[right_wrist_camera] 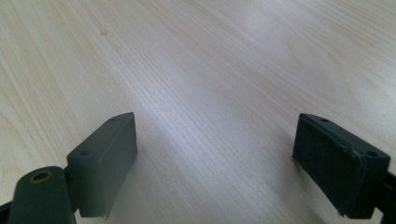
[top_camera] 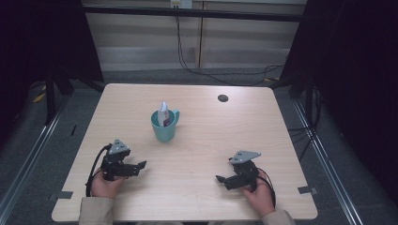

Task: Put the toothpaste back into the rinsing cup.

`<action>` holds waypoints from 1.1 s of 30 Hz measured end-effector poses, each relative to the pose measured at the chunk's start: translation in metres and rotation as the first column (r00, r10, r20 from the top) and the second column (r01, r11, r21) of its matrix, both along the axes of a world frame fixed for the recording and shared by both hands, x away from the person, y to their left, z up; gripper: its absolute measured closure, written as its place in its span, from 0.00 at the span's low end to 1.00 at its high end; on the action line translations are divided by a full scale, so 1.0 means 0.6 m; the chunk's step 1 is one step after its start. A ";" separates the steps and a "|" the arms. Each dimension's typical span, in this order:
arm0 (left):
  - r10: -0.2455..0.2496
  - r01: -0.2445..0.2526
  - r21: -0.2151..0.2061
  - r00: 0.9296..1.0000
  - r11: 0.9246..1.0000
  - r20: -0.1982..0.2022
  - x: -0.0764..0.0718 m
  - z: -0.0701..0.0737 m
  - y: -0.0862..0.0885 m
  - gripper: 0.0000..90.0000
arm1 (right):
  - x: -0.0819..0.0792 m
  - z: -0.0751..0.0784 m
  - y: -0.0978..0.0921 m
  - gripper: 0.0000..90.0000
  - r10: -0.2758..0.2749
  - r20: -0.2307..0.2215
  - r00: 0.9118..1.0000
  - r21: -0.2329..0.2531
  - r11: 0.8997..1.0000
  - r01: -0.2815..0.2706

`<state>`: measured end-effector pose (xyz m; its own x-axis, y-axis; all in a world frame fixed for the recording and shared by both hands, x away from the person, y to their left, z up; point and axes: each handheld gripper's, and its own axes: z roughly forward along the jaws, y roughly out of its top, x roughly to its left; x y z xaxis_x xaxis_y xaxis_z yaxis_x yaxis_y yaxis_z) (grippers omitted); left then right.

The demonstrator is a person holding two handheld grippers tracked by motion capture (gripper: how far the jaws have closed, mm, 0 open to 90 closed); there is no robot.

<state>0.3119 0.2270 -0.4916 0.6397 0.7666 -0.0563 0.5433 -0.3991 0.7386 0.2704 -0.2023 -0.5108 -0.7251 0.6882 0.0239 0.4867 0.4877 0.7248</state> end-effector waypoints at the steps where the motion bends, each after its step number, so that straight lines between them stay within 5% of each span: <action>1: 0.001 -0.001 0.000 1.000 1.000 0.003 -0.001 0.000 0.000 0.21 | 0.000 0.000 0.000 0.15 0.001 0.000 1.000 -0.001 1.000 -0.001; 33: -0.031 0.030 0.051 0.999 0.998 0.014 -0.023 -0.027 0.008 0.20 | 0.000 0.000 0.000 0.15 0.000 0.000 1.000 -0.001 1.000 0.000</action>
